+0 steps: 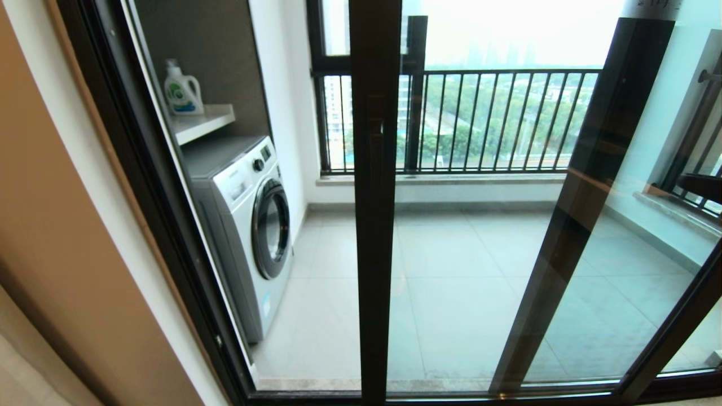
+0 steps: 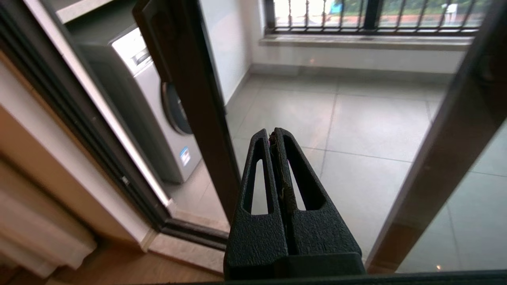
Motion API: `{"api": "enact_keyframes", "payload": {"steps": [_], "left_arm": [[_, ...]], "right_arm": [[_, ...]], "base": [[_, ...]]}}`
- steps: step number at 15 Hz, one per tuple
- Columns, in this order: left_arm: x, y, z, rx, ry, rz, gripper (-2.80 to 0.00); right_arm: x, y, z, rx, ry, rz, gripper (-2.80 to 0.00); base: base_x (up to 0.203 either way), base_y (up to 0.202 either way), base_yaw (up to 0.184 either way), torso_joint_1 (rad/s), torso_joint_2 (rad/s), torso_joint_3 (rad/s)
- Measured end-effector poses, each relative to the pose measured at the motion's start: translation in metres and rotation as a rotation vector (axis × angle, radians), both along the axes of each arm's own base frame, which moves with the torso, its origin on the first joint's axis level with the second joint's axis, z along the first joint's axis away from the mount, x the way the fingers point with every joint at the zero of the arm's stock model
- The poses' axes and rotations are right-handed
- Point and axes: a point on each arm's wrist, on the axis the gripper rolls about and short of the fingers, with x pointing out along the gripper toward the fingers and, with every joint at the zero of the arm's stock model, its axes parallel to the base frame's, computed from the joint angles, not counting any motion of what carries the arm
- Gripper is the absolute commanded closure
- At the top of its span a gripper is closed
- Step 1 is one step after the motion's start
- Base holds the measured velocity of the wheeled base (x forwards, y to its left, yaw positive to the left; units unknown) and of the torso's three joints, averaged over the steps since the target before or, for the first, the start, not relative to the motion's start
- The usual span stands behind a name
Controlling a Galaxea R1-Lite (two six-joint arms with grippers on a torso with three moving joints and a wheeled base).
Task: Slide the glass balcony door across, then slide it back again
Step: Open the slid door
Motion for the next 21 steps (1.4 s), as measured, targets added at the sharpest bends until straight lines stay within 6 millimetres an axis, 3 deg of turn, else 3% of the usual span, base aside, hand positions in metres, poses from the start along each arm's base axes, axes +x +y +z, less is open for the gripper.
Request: {"api": "enact_keyframes", "payload": {"steps": [4, 7, 21], "left_arm": [[0.000, 0.000, 0.000, 0.000, 0.000, 0.000, 0.00], [0.000, 0.000, 0.000, 0.000, 0.000, 0.000, 0.00], [0.000, 0.000, 0.000, 0.000, 0.000, 0.000, 0.00]], "right_arm": [[0.051, 0.025, -0.008, -0.022, 0.114, 0.106, 0.00], [0.070, 0.038, -0.010, 0.007, 0.140, 0.111, 0.00], [0.051, 0.035, -0.006, 0.108, 0.140, 0.077, 0.00]], "base": [[0.000, 0.000, 0.000, 0.000, 0.00, 0.000], [0.000, 0.000, 0.000, 0.000, 0.00, 0.000], [0.000, 0.000, 0.000, 0.000, 0.00, 0.000]]}}
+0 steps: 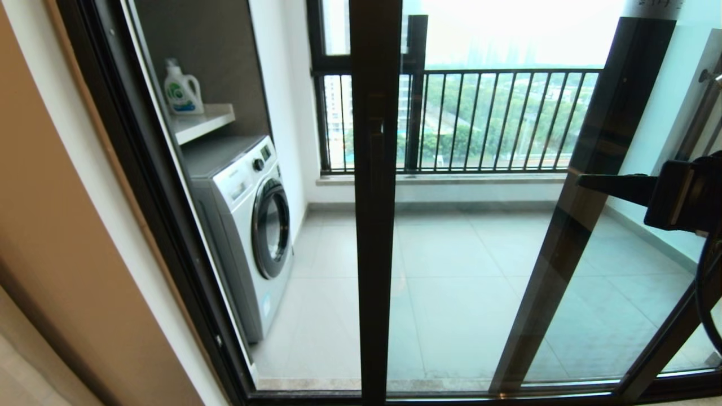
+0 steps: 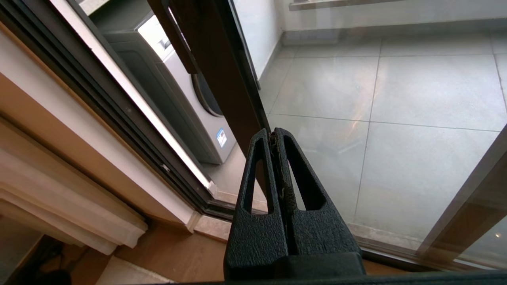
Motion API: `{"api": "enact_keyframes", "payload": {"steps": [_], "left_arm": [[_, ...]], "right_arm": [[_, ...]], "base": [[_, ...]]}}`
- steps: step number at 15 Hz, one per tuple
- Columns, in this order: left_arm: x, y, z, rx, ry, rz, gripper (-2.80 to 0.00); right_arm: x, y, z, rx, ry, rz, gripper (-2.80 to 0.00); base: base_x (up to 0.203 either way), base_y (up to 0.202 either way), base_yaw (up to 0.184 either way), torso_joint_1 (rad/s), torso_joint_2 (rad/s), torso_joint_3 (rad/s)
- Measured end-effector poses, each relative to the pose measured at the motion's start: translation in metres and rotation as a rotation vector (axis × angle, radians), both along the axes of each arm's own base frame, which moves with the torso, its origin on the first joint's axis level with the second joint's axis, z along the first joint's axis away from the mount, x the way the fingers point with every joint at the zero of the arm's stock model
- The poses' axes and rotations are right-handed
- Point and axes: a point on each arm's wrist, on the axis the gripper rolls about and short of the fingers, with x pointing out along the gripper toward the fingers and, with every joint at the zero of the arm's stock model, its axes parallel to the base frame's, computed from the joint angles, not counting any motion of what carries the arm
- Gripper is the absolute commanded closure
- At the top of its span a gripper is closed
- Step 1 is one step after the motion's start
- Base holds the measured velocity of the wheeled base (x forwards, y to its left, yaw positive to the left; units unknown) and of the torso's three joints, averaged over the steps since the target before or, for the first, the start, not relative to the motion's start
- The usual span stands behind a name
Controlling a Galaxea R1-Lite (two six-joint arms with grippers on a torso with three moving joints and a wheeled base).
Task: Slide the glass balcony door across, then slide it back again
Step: Open the slid door
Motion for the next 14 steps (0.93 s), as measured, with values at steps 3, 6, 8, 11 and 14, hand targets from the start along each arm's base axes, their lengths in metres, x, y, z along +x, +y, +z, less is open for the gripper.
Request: {"api": "enact_keyframes", "payload": {"steps": [3, 6, 8, 11, 14], "left_arm": [[0.000, 0.000, 0.000, 0.000, 0.000, 0.000, 0.00], [0.000, 0.000, 0.000, 0.000, 0.000, 0.000, 0.00], [0.000, 0.000, 0.000, 0.000, 0.000, 0.000, 0.00], [0.000, 0.000, 0.000, 0.000, 0.000, 0.000, 0.00], [0.000, 0.000, 0.000, 0.000, 0.000, 0.000, 0.00]], "right_arm": [[-0.009, -0.002, 0.007, 0.035, -0.023, -0.007, 0.00], [-0.026, -0.008, 0.023, 0.049, -0.072, -0.012, 0.00], [-0.035, -0.010, 0.029, 0.056, -0.088, -0.005, 0.00], [-0.045, -0.014, 0.031, 0.067, -0.106, -0.015, 0.00], [-0.052, -0.018, 0.036, 0.073, -0.135, -0.030, 0.00]], "base": [[0.000, 0.000, 0.000, 0.000, 0.00, 0.000], [0.000, 0.000, 0.000, 0.000, 0.00, 0.000], [0.000, 0.000, 0.000, 0.000, 0.00, 0.000], [0.000, 0.000, 0.000, 0.000, 0.00, 0.000], [0.000, 0.000, 0.000, 0.000, 0.00, 0.000]]}}
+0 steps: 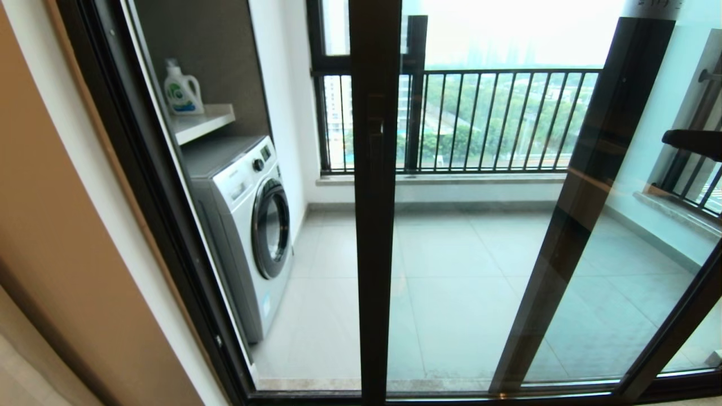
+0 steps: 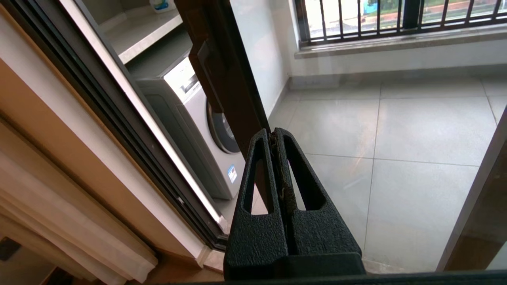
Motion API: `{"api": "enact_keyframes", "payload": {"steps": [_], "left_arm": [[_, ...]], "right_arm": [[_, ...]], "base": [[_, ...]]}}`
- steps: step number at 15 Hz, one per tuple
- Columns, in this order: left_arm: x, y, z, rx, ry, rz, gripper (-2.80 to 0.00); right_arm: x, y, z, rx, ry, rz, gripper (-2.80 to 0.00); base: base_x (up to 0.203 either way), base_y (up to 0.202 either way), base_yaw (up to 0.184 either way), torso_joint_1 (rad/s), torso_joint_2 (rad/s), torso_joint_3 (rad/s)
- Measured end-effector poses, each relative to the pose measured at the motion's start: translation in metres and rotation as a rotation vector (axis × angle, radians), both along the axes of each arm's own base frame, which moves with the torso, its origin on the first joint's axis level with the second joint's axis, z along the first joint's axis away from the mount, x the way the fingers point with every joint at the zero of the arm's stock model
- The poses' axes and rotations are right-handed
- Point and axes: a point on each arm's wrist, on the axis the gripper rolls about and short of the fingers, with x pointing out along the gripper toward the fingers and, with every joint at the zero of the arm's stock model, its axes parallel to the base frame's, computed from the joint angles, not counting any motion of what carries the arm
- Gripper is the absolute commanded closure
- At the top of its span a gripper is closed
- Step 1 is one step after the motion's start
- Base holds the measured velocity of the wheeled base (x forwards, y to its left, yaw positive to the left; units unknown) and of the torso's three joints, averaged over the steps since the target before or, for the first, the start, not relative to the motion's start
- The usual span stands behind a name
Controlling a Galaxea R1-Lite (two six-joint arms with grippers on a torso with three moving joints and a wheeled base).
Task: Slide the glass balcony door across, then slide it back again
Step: Open the slid door
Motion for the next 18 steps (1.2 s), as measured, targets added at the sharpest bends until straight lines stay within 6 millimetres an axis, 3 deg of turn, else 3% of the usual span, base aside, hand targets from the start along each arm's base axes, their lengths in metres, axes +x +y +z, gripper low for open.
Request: {"api": "enact_keyframes", "payload": {"steps": [5, 18], "left_arm": [[0.000, 0.000, 0.000, 0.000, 0.000, 0.000, 0.00], [0.000, 0.000, 0.000, 0.000, 0.001, 0.000, 0.00]], "right_arm": [[-0.005, -0.001, -0.012, 0.025, 0.041, 0.005, 0.00], [-0.019, -0.004, -0.008, 0.039, 0.003, 0.019, 0.00]], "base": [[0.000, 0.000, 0.000, 0.000, 0.00, 0.000], [0.000, 0.000, 0.000, 0.000, 0.00, 0.000]]}}
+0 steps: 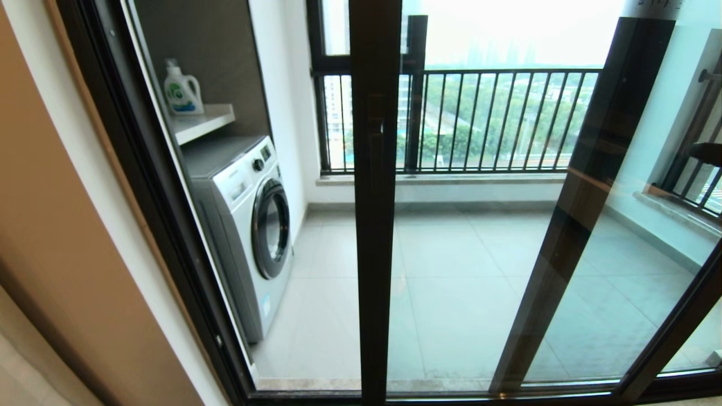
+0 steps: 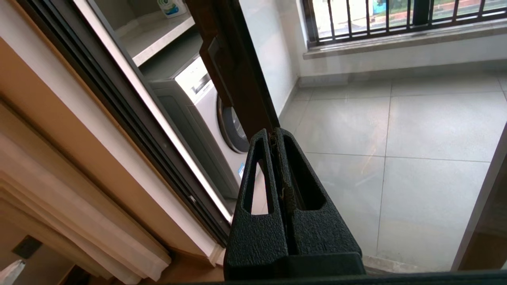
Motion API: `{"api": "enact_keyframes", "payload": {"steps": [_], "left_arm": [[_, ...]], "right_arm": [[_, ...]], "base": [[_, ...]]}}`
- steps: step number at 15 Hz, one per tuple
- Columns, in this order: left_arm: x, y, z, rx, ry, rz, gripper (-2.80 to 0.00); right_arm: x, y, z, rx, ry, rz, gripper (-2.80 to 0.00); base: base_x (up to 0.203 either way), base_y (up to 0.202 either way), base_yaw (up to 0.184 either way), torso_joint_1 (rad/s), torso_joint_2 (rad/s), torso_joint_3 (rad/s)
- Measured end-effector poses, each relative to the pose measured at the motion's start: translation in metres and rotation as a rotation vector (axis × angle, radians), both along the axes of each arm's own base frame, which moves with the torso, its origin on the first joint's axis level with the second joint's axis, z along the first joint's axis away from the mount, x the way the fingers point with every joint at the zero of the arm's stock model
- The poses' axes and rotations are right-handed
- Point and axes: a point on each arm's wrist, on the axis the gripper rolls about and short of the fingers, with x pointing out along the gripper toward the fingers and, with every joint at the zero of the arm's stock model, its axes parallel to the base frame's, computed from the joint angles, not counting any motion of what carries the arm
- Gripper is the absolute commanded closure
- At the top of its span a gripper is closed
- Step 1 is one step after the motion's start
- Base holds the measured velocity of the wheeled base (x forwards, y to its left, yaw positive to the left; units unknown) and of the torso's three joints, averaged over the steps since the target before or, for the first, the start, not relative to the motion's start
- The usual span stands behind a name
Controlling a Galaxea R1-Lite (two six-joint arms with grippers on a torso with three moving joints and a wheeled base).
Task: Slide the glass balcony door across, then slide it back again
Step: Open the slid door
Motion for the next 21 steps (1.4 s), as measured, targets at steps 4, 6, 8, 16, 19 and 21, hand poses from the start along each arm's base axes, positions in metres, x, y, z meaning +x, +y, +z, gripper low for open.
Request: {"api": "enact_keyframes", "payload": {"steps": [4, 6, 8, 16, 19, 21], "left_arm": [[0.000, 0.000, 0.000, 0.000, 0.000, 0.000, 0.00], [0.000, 0.000, 0.000, 0.000, 0.000, 0.000, 0.00], [0.000, 0.000, 0.000, 0.000, 0.000, 0.000, 0.00], [0.000, 0.000, 0.000, 0.000, 0.000, 0.000, 0.00], [0.000, 0.000, 0.000, 0.000, 0.000, 0.000, 0.00], [0.000, 0.000, 0.000, 0.000, 0.000, 0.000, 0.00]], "right_arm": [[0.001, 0.001, -0.009, -0.008, 0.028, 0.012, 0.00], [0.000, 0.001, -0.007, -0.006, 0.018, 0.018, 0.00], [-0.002, 0.004, 0.000, -0.001, -0.005, 0.060, 0.00], [0.080, 0.043, -0.020, -0.120, 0.088, 0.090, 0.00], [0.119, 0.061, -0.012, -0.136, 0.051, 0.068, 0.00], [0.137, 0.073, -0.009, -0.142, 0.055, 0.082, 0.00]], "base": [[0.000, 0.000, 0.000, 0.000, 0.00, 0.000], [0.000, 0.000, 0.000, 0.000, 0.00, 0.000], [0.000, 0.000, 0.000, 0.000, 0.00, 0.000], [0.000, 0.000, 0.000, 0.000, 0.00, 0.000], [0.000, 0.000, 0.000, 0.000, 0.00, 0.000], [0.000, 0.000, 0.000, 0.000, 0.00, 0.000]]}}
